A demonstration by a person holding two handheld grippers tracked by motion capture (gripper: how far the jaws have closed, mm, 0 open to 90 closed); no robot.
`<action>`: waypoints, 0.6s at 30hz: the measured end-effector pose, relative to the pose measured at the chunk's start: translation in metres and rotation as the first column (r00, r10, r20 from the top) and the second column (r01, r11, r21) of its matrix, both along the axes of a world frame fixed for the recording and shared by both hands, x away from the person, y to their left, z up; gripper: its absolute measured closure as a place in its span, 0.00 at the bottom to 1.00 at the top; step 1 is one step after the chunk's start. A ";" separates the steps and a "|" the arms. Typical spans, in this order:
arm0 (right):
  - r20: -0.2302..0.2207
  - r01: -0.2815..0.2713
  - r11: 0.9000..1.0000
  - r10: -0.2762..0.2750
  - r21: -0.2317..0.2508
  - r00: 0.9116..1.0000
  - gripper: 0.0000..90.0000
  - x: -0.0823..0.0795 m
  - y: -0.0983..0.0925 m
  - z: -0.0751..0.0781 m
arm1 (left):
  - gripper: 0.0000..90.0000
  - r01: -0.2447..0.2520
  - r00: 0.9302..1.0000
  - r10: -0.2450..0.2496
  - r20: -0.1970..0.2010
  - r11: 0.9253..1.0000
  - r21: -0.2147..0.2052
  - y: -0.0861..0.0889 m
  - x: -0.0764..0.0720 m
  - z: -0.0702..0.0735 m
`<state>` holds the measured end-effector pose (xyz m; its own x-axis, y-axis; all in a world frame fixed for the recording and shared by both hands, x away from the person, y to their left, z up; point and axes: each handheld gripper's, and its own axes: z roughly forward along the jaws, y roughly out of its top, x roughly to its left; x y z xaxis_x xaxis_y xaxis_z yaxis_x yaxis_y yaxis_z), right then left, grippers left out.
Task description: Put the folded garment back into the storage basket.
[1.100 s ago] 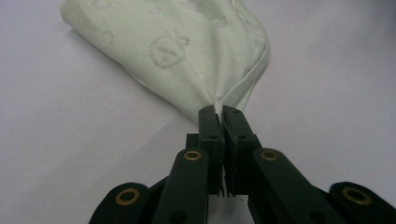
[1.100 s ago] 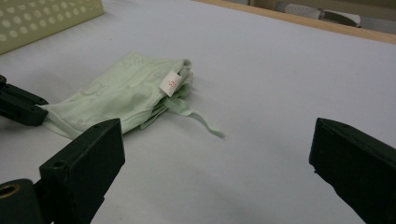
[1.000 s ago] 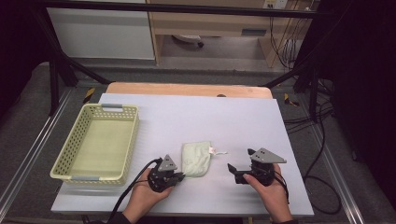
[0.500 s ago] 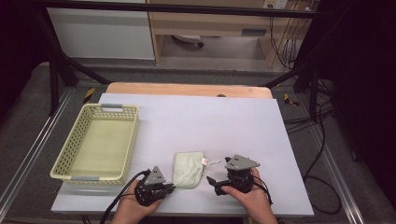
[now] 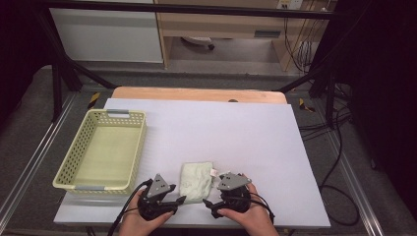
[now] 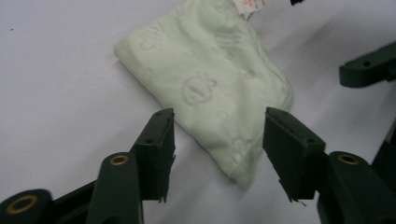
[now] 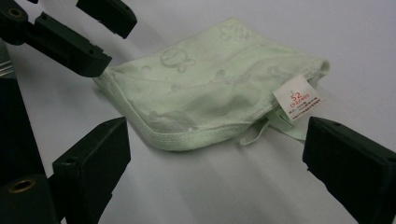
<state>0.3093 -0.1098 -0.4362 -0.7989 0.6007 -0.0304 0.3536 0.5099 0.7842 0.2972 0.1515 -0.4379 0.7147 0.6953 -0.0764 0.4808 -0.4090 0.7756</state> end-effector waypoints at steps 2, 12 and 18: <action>-0.012 0.004 1.000 -0.004 -0.001 1.000 0.09 0.000 0.000 0.000 | 0.44 -0.020 0.999 0.020 0.025 1.000 -0.006 0.001 0.001 0.000; -0.034 -0.041 0.999 0.040 -0.030 0.999 0.24 -0.003 0.007 -0.004 | 0.27 -0.110 0.993 0.111 0.046 0.994 -0.011 0.006 0.007 -0.001; -0.035 -0.076 0.996 0.074 -0.048 0.997 0.36 -0.005 0.013 -0.006 | 0.22 -0.119 0.992 0.119 0.043 0.993 0.000 0.006 0.007 -0.003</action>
